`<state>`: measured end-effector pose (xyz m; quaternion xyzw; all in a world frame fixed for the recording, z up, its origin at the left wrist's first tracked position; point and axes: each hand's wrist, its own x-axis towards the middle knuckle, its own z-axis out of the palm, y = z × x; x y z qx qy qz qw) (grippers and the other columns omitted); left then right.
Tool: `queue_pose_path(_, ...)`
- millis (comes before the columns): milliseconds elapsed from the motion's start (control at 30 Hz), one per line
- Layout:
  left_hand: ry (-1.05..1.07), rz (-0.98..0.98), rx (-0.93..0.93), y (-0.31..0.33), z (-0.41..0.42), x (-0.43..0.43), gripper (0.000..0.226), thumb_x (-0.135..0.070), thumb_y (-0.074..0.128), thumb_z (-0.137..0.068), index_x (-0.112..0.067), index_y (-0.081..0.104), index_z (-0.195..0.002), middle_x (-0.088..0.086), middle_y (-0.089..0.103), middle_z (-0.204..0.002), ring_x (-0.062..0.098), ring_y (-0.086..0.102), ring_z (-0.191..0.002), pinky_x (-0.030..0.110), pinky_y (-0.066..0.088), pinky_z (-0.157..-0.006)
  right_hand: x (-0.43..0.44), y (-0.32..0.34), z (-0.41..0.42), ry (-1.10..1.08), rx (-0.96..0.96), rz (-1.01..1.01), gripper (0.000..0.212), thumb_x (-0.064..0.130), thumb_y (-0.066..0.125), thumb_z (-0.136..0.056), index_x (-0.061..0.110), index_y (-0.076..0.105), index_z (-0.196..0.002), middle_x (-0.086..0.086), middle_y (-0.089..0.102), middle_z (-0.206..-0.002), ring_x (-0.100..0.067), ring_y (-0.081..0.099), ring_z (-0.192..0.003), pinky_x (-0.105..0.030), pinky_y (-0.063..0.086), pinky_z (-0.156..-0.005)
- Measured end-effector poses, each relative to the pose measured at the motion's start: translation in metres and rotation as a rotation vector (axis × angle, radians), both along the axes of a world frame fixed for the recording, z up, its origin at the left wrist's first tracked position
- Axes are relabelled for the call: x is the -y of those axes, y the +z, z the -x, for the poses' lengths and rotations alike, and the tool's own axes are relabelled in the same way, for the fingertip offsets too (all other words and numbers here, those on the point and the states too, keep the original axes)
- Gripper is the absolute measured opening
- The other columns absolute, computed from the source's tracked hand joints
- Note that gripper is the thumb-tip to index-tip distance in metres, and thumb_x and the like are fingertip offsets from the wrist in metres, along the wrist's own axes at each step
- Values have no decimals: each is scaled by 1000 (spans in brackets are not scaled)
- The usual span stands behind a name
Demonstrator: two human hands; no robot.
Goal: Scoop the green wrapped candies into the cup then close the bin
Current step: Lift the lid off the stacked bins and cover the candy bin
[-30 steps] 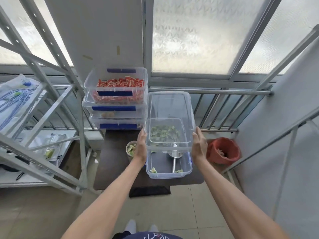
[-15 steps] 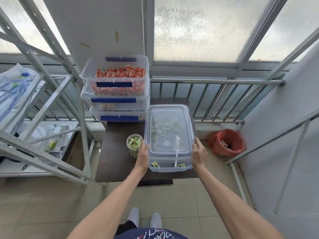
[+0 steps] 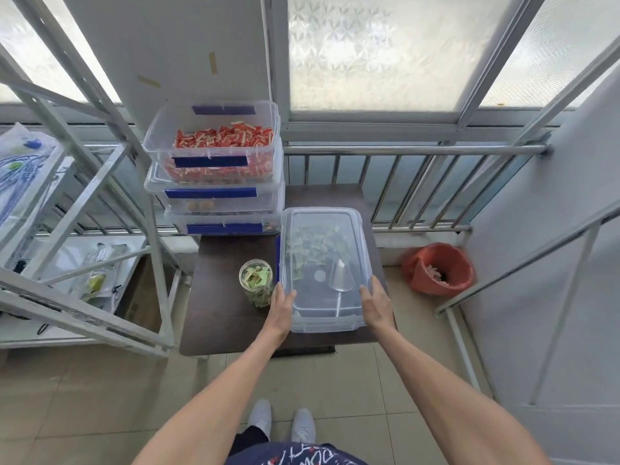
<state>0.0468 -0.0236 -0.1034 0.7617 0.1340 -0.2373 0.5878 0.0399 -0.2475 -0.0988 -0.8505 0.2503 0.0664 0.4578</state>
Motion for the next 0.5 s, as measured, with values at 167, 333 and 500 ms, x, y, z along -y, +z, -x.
queue_pose_path(167,-49,-62,-48,-7,1,0,71,-47,27,-104,-18,-6,-159,-6,-11,-167,7,-10,-152,34,-4,-124,0,-11,0,36,-84,-23,66,39,40,-105,11,19,-160,-6,21,-166,-23,22,-152,-36,16,-122)
queue_pose_path(333,-155,-255,-55,-12,-1,2,72,-51,14,-102,-14,-11,-158,-5,-16,-166,12,-15,-152,35,-8,-123,1,-14,-3,85,-117,-10,69,43,39,-106,10,14,-161,-7,16,-167,-23,19,-153,-37,15,-123)
queue_pose_path(500,-246,-630,174,-18,8,15,72,-50,11,-101,-11,-12,-157,-3,-20,-161,12,-14,-152,32,-8,-123,3,-17,-4,226,-129,122,76,47,35,-105,8,1,-161,-5,-2,-169,-15,-1,-155,-35,3,-125)
